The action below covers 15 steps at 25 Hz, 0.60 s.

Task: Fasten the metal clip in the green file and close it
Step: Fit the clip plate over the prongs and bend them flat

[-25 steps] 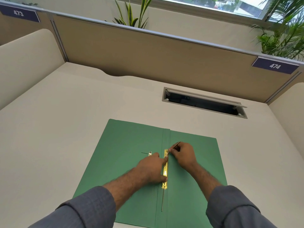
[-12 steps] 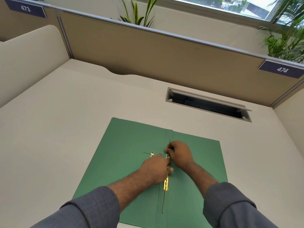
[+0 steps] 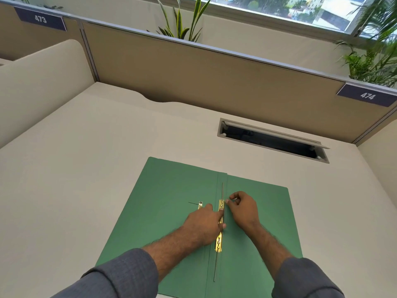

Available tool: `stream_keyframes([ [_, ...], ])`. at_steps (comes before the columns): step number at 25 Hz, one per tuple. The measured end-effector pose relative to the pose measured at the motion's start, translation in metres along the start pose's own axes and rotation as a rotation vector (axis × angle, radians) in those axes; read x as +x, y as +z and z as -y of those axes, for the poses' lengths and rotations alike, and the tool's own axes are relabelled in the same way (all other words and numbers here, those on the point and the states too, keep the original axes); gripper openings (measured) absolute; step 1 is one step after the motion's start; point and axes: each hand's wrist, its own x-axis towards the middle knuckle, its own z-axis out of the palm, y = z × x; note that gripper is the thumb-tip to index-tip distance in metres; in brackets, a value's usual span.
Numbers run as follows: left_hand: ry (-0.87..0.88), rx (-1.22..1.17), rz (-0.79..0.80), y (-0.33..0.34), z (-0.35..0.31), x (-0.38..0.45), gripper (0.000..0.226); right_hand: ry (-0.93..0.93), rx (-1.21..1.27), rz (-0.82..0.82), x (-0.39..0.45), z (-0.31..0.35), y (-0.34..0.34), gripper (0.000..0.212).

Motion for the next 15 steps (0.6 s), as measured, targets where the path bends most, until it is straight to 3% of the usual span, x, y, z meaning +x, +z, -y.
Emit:
stream_keyframes([
  [5,0.007,-0.028,0.014,0.002,0.007,0.000,0.050,-0.027,-0.005,0.011,-0.034,-0.012,-0.005,0.006],
  [8,0.054,-0.102,0.057,-0.004,0.013,0.001,0.061,-0.031,-0.009,0.022,-0.059,-0.015,-0.004,0.015],
  [12,0.075,-0.533,0.073,-0.017,0.032,-0.010,0.067,-0.014,-0.014,0.027,-0.084,-0.009,-0.002,0.040],
  [15,0.051,-0.784,-0.136,-0.019,0.049,-0.029,0.046,-0.006,-0.030,0.072,-0.098,-0.004,-0.001,0.058],
])
